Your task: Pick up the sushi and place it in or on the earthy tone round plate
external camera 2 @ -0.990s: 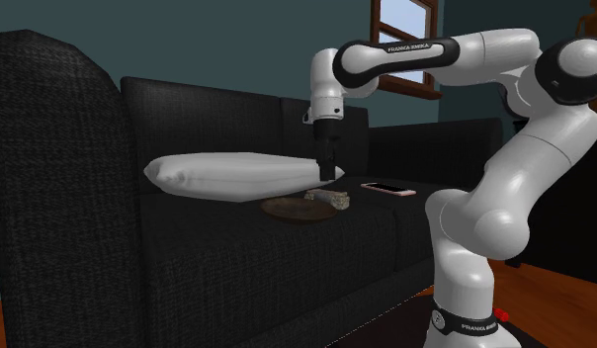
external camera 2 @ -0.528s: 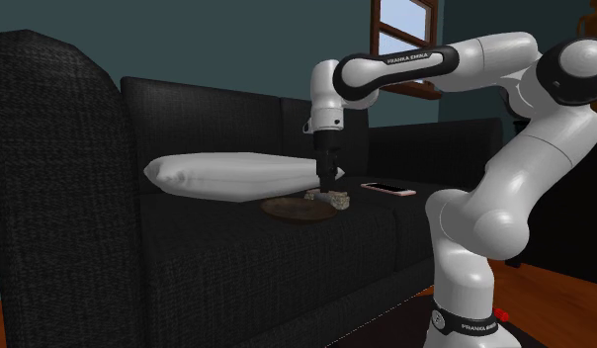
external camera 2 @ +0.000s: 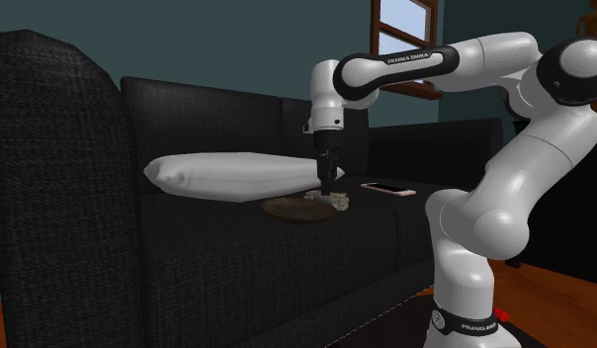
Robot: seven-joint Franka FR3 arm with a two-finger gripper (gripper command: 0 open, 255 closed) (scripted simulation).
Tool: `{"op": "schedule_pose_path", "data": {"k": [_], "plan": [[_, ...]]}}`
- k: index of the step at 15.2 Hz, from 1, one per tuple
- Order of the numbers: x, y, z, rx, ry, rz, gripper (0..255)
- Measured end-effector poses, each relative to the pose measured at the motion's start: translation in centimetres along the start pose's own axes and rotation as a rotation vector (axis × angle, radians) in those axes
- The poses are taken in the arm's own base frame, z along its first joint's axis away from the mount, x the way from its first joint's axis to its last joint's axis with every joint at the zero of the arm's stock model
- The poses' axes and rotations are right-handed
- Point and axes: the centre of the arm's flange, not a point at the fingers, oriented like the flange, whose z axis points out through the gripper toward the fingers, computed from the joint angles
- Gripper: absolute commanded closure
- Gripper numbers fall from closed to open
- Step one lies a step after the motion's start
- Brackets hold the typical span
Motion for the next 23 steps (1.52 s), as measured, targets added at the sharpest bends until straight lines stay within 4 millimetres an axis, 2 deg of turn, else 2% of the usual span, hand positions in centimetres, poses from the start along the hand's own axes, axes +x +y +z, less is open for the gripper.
{"op": "schedule_pose_path", "data": {"k": [8,16,17,19,21,23], "plan": [[0.0,0.1,-0.3,-0.001,0.001,0.0,255],[-0.2,-0.3,-4.0,-0.001,-0.002,0.0,255],[-0.2,-0.3,-4.0,-0.001,-0.001,0.0,0],[0.0,-0.8,-3.7,-0.02,0.003,-0.059,0],[0.8,-1.9,-2.6,-0.062,0.014,-0.213,0],[0.8,-2.3,-1.2,-0.074,0.017,-0.258,0]]}}
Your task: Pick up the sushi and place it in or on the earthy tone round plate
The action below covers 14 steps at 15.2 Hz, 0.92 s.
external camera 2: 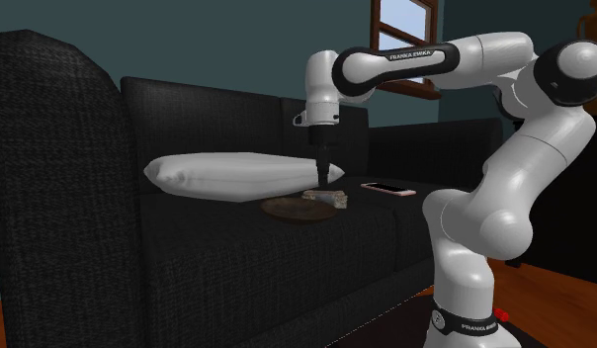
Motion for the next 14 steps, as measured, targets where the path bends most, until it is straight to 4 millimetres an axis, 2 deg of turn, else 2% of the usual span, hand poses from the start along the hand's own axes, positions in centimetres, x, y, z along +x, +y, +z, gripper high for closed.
{"op": "schedule_pose_path", "data": {"k": [5,12,13,14], "plan": [[0.1,0.1,2.6,-0.004,0.001,-0.016,0],[0.1,0.0,2.9,-0.004,0.002,-0.016,0],[0.1,0.0,2.9,-0.004,0.002,-0.016,255],[0.1,0.0,2.9,-0.004,0.002,-0.016,255]]}}
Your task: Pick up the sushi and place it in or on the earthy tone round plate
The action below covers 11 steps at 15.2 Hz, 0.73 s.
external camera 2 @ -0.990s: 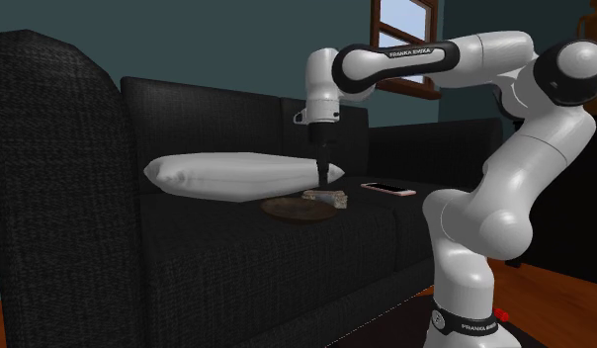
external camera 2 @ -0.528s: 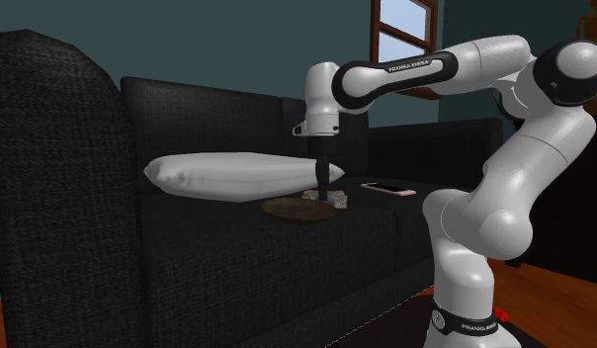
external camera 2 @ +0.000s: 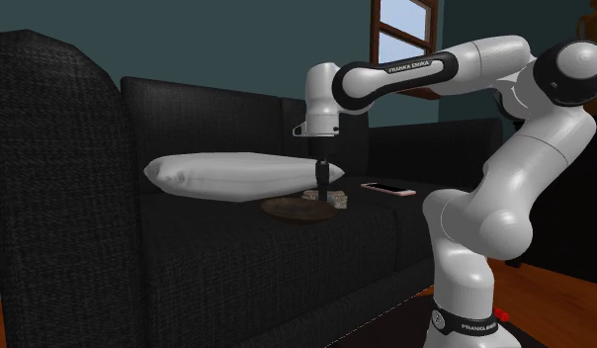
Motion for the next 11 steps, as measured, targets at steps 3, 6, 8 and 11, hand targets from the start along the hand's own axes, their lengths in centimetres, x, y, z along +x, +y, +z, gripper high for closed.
{"op": "schedule_pose_path", "data": {"k": [3,6,8,11], "plan": [[0.0,0.0,0.02,0.0,0.0,0.0,255],[0.0,0.0,0.02,0.0,0.0,0.0,255],[0.0,0.0,0.01,0.0,0.0,0.0,255],[-0.08,-0.04,-0.62,0.0,0.0,0.0,255]]}}
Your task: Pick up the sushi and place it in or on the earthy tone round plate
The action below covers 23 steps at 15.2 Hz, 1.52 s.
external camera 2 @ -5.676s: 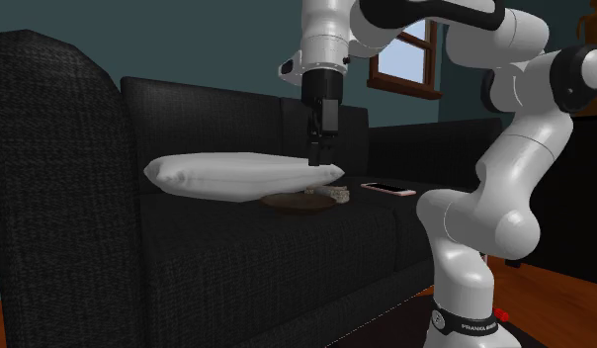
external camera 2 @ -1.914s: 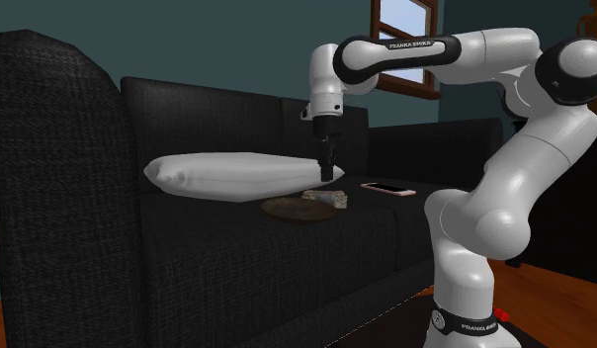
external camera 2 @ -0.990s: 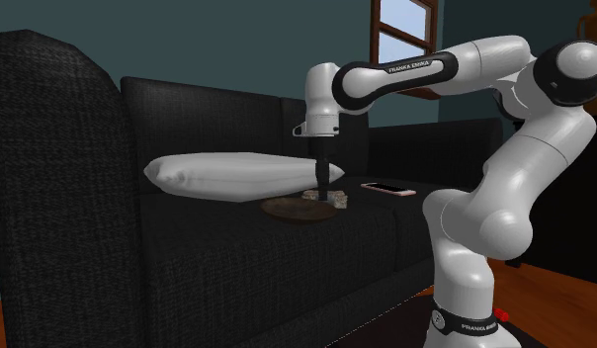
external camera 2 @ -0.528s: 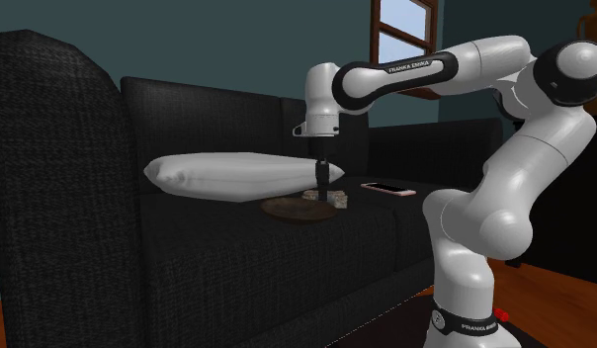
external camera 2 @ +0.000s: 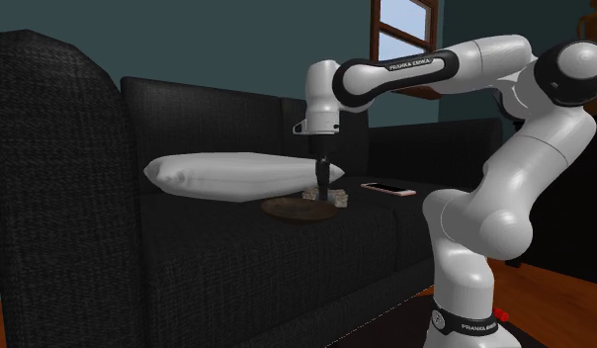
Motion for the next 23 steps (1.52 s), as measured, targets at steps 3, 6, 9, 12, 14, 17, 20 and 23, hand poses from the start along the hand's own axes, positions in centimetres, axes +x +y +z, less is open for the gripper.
{"op": "schedule_pose_path", "data": {"k": [3,6,9,12,14,17,20,23], "plan": [[0.0,0.0,-1.5,0.0,0.0,0.0,255],[0.1,0.0,-3.0,0.0,0.0,0.0,255],[0.0,0.1,-4.7,0.0,0.0,0.0,255],[0.0,0.1,-6.2,0.0,0.0,0.0,255],[0.0,0.0,-7.3,0.0,0.0,0.0,255],[0.0,0.0,-8.8,0.0,0.0,0.0,255],[0.2,-0.4,-9.9,0.0,0.0,0.0,255],[1.6,-3.6,-10.0,0.0,0.0,-0.001,255]]}}
